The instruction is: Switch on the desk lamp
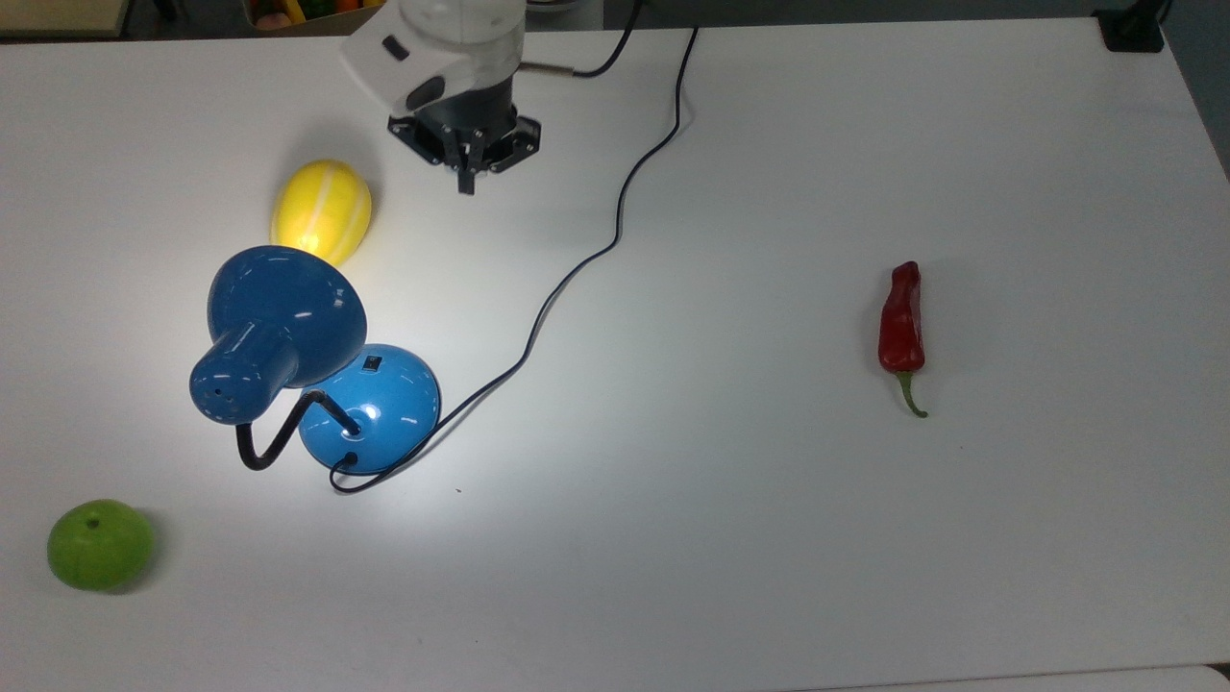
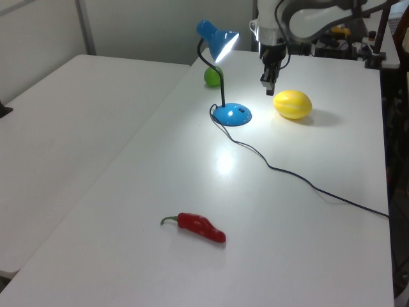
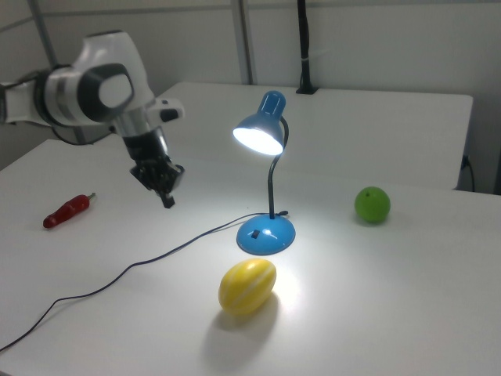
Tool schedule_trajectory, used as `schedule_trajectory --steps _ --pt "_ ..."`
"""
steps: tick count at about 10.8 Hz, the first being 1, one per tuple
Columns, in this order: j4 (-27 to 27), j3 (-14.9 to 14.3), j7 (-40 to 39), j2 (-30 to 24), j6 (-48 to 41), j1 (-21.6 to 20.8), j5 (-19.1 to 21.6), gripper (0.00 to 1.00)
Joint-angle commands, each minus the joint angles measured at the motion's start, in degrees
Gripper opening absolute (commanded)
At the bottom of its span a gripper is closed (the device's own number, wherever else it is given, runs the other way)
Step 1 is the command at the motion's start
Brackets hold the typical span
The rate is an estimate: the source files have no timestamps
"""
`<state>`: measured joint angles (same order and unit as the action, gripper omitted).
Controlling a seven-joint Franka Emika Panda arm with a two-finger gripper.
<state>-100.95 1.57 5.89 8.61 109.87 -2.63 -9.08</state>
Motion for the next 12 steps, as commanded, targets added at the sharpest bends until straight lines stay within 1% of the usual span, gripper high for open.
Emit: schedule_trajectory --steps 1,2,3,4,6,7,8,9,10,11,12 --pt "-1.62 -0.69 -0.18 -8.41 -9.29 -4.21 0.20 0.00" --pt "-1.62 -1.30 -0.18 -10.08 -11.24 -5.96 0.38 0.00" --pt "-1.62 -1.48 -0.09 -11.23 -12.39 -6.59 1.25 0.00" --pt "-1.54 -1.66 -0.96 -11.77 -12.84 -6.51 2.91 0.00" --pt "-1.45 -1.75 -1.06 -12.12 -12.67 -5.90 3.10 0.00" --pt "-1.45 -1.75 -0.97 -12.12 -12.75 -5.80 3.19 0.03" --pt "-1.45 -1.75 -0.45 -12.21 -12.84 -5.72 3.19 0.23" --pt "-1.45 -1.75 -0.35 -12.21 -12.93 -5.72 3.19 0.53" --pt "-1.01 -1.83 -0.35 -12.12 -12.84 -5.72 3.19 0.92" --pt "0.12 -1.83 -0.70 -11.77 -13.10 -5.72 3.19 1.00" --pt "0.57 -2.01 -0.62 -11.77 -13.80 -5.72 3.28 1.00"
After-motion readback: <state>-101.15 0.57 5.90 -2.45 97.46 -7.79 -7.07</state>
